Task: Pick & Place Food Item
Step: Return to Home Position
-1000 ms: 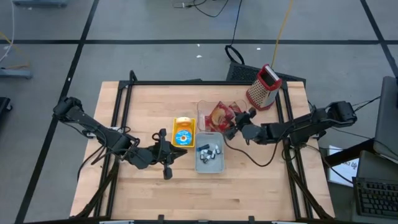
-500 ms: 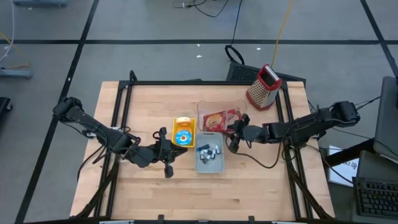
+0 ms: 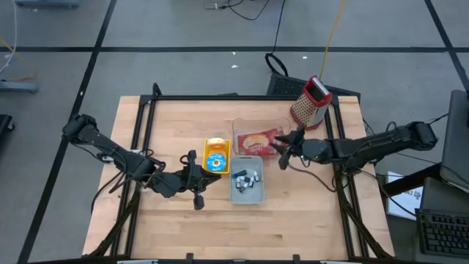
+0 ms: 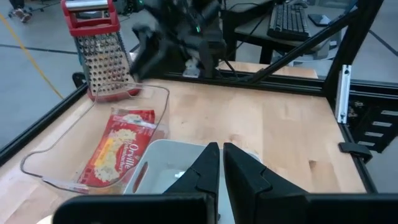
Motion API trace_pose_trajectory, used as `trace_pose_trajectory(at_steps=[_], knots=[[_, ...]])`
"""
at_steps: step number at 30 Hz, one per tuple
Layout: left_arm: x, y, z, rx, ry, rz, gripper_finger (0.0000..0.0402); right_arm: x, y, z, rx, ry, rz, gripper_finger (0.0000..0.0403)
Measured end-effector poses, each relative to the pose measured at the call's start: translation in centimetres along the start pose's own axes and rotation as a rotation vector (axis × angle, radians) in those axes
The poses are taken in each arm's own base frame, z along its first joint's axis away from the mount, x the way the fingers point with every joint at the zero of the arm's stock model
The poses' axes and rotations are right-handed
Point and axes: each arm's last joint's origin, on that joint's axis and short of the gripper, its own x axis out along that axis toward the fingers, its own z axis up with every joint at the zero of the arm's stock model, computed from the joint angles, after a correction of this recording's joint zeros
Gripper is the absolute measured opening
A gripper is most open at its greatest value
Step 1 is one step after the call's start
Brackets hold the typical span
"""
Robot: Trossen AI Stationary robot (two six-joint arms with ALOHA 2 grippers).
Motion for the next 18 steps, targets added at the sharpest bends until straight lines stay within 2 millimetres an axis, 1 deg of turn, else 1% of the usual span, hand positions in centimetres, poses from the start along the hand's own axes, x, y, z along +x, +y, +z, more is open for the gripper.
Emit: trace_pose_trajectory(at_steps=[4, 6, 9, 12, 14, 15, 16, 18], knots=[[-0.1, -0.1, 0.0, 0.016, 0.021, -0.055, 0.0026, -1.8, -0.5, 2.0, 0.053, -0.129, 0.035, 0.0135], [-1.1, 0.3, 0.5, 0.04, 0.017, -0.09, 0.0026, -2.9, -0.8, 2.5, 0.061, -0.16, 0.052, 0.0136], [-3.8, 1.5, 2.0, 0.039, -0.027, -0.134, 0.0026, -4.5, -1.4, 2.6, 0.04, -0.148, 0.068, 0.0138], [-7.1, 3.2, 2.5, 0.046, -0.016, -0.153, 0.0026, -6.1, -2.1, 2.7, 0.036, -0.153, 0.087, 0.0138], [-8.9, 4.4, 2.2, 0.079, 0.014, -0.155, 0.0026, -7.2, -2.6, 2.6, 0.034, -0.152, 0.103, 0.0137], [-9.5, 4.9, 1.7, 0.078, 0.022, -0.136, 0.0026, -7.7, -2.9, 2.5, 0.029, -0.147, 0.11, 0.0137], [-9.8, 5.5, 1.0, 0.061, 0.018, -0.097, 0.0026, -8.1, -3.1, 2.4, 0.022, -0.138, 0.114, 0.0137], [-9.9, 6.4, -0.7, 0.006, -0.031, -0.009, 0.0026, -8.8, -3.6, 2.2, 0.017, -0.128, 0.122, 0.0138]])
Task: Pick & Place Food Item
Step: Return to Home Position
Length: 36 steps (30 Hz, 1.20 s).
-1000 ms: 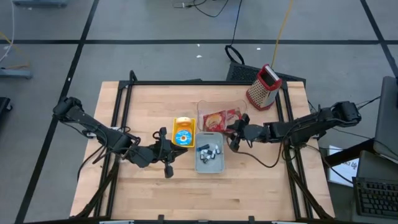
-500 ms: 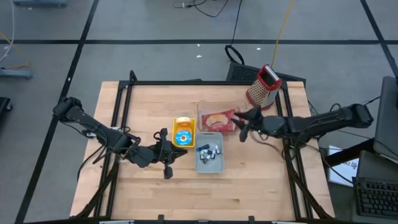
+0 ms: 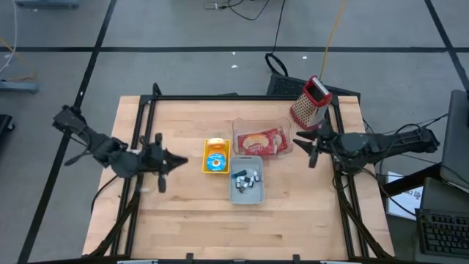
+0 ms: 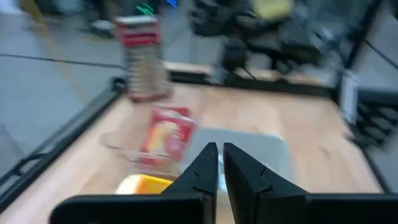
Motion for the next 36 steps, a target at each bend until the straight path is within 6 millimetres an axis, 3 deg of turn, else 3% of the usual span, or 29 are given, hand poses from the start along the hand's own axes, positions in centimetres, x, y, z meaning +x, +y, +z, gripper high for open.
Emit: trace_pose_trajectory(at_steps=[2, 6, 14, 18, 22, 27, 36], knots=[[0.5, 0.7, -2.4, -0.032, -0.054, 0.044, 0.0026, -0.7, -0.3, -0.2, 0.003, 0.015, 0.015, 0.014], [1.6, 1.6, -7.1, -0.061, -0.159, -0.035, 0.0026, -1.4, -0.4, -0.2, -0.008, 0.021, 0.094, 0.0141], [1.7, 5.6, -13.0, -0.161, -0.389, -0.037, 0.0026, -1.4, -0.4, -0.2, -0.023, 0.027, 0.096, 0.0142], [1.2, 6.9, -14.2, -0.142, -0.437, -0.023, 0.0026, -1.5, -0.5, -0.3, -0.015, 0.03, 0.097, 0.014], [0.3, 7.9, -14.1, -0.123, -0.443, 0.024, 0.0026, -1.8, -0.7, -0.5, -0.025, 0.044, 0.092, 0.014], [-0.6, 8.6, -14.8, -0.096, -0.368, 0.039, 0.0026, -2.3, -1.1, -0.7, -0.075, 0.02, 0.099, 0.0141], [-0.2, 8.7, -15.9, -0.113, -0.297, 0.067, 0.0026, -2.7, -2.5, -4.2, -0.057, -0.114, 0.13, 0.0139]])
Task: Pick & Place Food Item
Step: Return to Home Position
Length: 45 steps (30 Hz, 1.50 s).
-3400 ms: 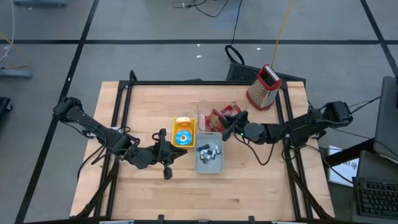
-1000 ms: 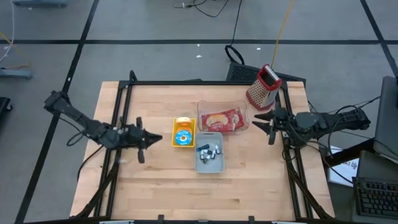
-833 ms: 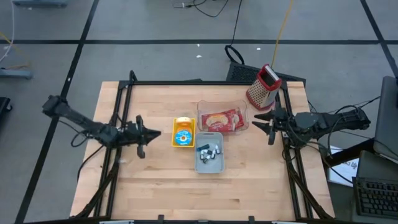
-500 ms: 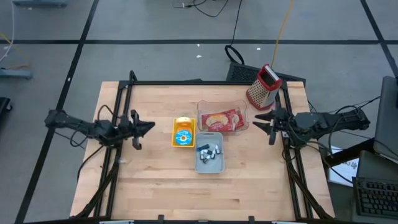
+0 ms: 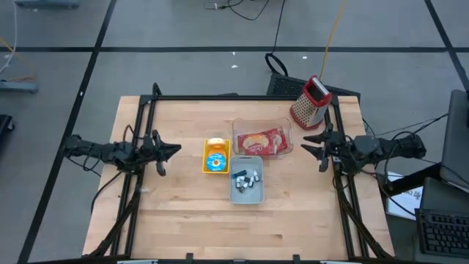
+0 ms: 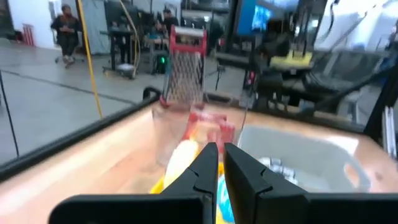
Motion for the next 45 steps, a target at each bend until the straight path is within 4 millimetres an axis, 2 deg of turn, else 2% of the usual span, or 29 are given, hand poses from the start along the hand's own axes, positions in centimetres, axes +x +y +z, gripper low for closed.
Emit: trace_pose_trajectory(at_steps=[7, 12, 16, 25, 45], knots=[[0.0, 0.0, 0.0, 0.007, 0.003, 0.003, 0.0026, 0.6, 0.1, -3.3, 0.007, -0.109, 0.142, 0.0139], [0.0, 0.0, -0.1, 0.014, 0.012, 0.003, 0.0026, 1.3, 0.3, -5.4, -0.013, -0.137, 0.175, 0.0141], [0.0, 0.0, -0.1, 0.014, 0.012, 0.004, 0.0026, 1.3, 0.3, -5.3, -0.001, -0.168, 0.177, 0.0141], [0.0, 0.0, -0.1, 0.013, 0.011, 0.003, 0.0026, 1.5, 0.2, -6.2, -0.037, -0.08, 0.169, 0.0141], [0.0, 0.0, -0.1, 0.013, 0.011, 0.003, 0.0026, 1.6, 0.3, -6.1, -0.031, -0.094, 0.168, 0.0141]])
